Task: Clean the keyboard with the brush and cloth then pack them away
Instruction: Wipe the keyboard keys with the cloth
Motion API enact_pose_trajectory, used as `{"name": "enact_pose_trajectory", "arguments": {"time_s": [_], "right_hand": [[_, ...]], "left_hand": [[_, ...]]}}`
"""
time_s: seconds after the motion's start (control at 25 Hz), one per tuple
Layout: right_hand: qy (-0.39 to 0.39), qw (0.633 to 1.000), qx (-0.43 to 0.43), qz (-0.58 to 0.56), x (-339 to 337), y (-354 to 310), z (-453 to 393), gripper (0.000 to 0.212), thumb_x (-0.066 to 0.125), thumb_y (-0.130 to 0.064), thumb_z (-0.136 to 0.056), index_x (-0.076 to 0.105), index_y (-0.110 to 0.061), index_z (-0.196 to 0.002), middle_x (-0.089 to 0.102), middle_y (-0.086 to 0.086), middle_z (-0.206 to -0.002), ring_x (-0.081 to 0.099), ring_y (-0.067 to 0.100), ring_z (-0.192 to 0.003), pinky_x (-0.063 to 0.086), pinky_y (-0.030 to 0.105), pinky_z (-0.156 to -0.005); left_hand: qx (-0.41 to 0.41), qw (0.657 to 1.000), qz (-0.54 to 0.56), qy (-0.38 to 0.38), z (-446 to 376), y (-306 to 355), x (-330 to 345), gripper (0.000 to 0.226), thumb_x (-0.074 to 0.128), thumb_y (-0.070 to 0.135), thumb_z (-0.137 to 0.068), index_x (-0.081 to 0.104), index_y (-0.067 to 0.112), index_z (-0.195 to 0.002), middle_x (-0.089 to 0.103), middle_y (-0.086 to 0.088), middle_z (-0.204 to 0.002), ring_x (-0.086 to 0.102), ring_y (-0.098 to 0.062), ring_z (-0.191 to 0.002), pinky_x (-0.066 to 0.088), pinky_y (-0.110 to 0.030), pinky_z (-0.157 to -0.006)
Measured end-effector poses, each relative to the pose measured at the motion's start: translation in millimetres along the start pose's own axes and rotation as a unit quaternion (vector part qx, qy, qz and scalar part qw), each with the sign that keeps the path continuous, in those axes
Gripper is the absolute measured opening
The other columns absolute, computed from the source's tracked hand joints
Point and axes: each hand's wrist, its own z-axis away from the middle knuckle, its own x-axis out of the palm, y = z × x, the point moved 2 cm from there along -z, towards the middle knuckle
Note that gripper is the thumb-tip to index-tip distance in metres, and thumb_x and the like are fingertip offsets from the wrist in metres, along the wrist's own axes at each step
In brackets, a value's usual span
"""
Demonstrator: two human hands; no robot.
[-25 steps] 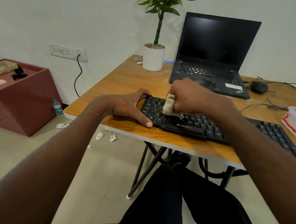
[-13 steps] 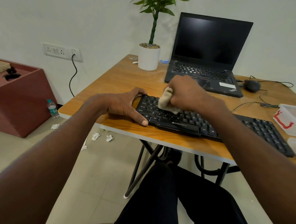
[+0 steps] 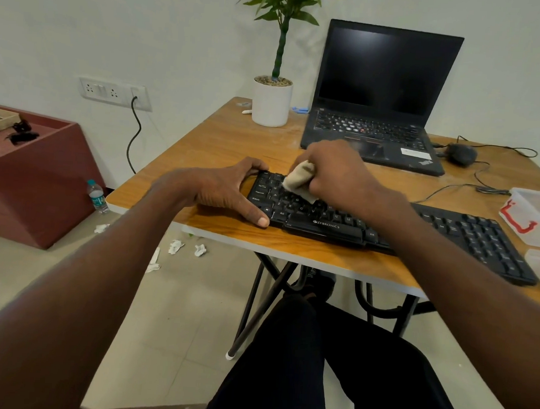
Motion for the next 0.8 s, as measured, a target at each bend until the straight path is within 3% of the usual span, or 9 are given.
{"name": "enact_pose_trajectory", "arguments": {"time_s": [0.08,0.28,0.36,0.48,0.64,0.72,0.8], "right_hand": [[-0.026,0.999,-0.038,-0.003,5.1,0.5,7.8,0.032,0.076,-0.001,-0.08,0.082,-0.021,-0.104,0.077,0.001,-0.095,0.07,0.018,-0.089,0.055,0.032,-0.076],[-0.048,0.998,0.019,0.046,-9.8,19.1,0.6,0.023,0.075,-0.006,-0.084,0.081,-0.016,-0.103,0.077,0.005,-0.094,0.07,0.019,-0.082,0.056,0.034,-0.073],[-0.017,0.999,-0.011,0.036,-3.1,7.3,-1.7,0.028,0.075,-0.005,-0.081,0.081,-0.021,-0.103,0.076,0.004,-0.096,0.07,0.02,-0.086,0.058,0.037,-0.078],[-0.04,0.998,-0.056,0.001,4.5,7.9,9.1,0.032,0.075,0.0,-0.081,0.08,-0.022,-0.104,0.075,0.001,-0.099,0.067,0.019,-0.092,0.057,0.04,-0.08],[-0.088,0.994,-0.022,0.054,-12.2,38.7,17.6,0.021,0.076,-0.003,-0.081,0.076,-0.019,-0.095,0.073,0.001,-0.094,0.067,0.021,-0.091,0.057,0.042,-0.079],[-0.057,0.997,-0.029,0.046,-13.1,34.0,17.2,0.02,0.077,-0.006,-0.081,0.077,-0.02,-0.096,0.074,0.0,-0.092,0.068,0.019,-0.087,0.059,0.044,-0.079],[-0.021,0.998,-0.048,-0.03,-6.2,20.9,19.1,0.028,0.077,-0.004,-0.079,0.08,-0.024,-0.099,0.076,-0.003,-0.095,0.069,0.015,-0.088,0.059,0.041,-0.079]], "left_hand": [[0.0,1.0,-0.002,0.0,0.1,-0.1,0.1,0.123,0.1,0.051,-0.057,0.023,0.047,-0.154,0.042,0.027,-0.134,0.047,-0.004,-0.122,0.045,-0.03,-0.098],[0.003,1.0,-0.004,0.004,0.4,-1.8,0.1,0.128,0.099,0.059,-0.048,0.025,0.049,-0.152,0.043,0.023,-0.143,0.048,-0.007,-0.127,0.045,-0.036,-0.109],[0.004,1.0,-0.005,0.002,1.0,0.0,0.2,0.127,0.1,0.057,-0.051,0.025,0.048,-0.153,0.043,0.024,-0.139,0.048,-0.007,-0.126,0.046,-0.035,-0.106],[0.0,1.0,-0.005,0.002,0.5,0.8,0.0,0.123,0.099,0.051,-0.057,0.024,0.047,-0.154,0.042,0.026,-0.132,0.048,-0.005,-0.12,0.046,-0.03,-0.097],[0.001,1.0,0.002,0.002,0.2,1.1,-0.1,0.116,0.097,0.044,-0.064,0.024,0.046,-0.154,0.041,0.029,-0.131,0.047,-0.003,-0.12,0.044,-0.028,-0.094],[0.0,1.0,0.003,0.001,0.5,1.8,-0.4,0.117,0.097,0.044,-0.063,0.024,0.046,-0.154,0.041,0.03,-0.131,0.047,-0.002,-0.119,0.044,-0.028,-0.093],[0.001,1.0,-0.003,-0.001,1.2,2.0,0.1,0.124,0.1,0.05,-0.058,0.023,0.047,-0.155,0.04,0.03,-0.132,0.046,-0.003,-0.12,0.044,-0.031,-0.097]]}}
